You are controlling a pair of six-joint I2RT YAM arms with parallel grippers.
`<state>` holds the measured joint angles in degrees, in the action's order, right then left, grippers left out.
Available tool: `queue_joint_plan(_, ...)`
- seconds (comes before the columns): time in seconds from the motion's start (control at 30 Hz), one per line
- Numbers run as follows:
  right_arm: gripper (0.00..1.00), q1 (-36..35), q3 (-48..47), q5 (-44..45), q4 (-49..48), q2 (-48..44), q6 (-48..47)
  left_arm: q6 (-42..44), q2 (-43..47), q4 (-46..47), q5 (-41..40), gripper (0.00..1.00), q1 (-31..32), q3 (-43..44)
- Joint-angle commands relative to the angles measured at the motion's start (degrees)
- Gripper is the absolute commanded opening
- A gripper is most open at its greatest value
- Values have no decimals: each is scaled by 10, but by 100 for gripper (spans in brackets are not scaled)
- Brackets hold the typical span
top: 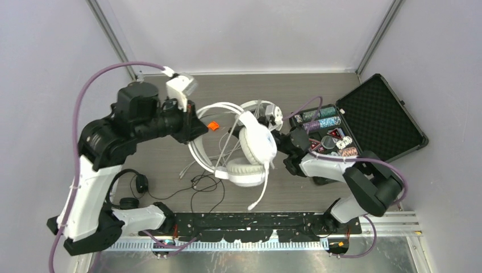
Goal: Wrap the headphones
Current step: Wrap the headphones cable around the headphones.
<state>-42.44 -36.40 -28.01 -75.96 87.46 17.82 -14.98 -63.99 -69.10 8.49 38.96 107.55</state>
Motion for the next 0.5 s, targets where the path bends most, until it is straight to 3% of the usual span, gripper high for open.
queue_joint_plan(0.0, 0, 18, 6, -25, 94, -72, 27, 121, -35, -65, 189, 0, 4, 34)
queue_joint_plan(0.2, 1, 18, 0, -53, 301, -169, 32, 311, -84, -138, 247, 0, 5, 33)
queue_joint_plan(0.33, 1, 18, -17, -52, 485, -240, 28, 402, -96, -142, 177, 0, 4, 0)
queue_joint_plan(0.47, 1, 17, -25, -44, 610, -303, 39, 467, -123, -146, 102, 0, 4, -20)
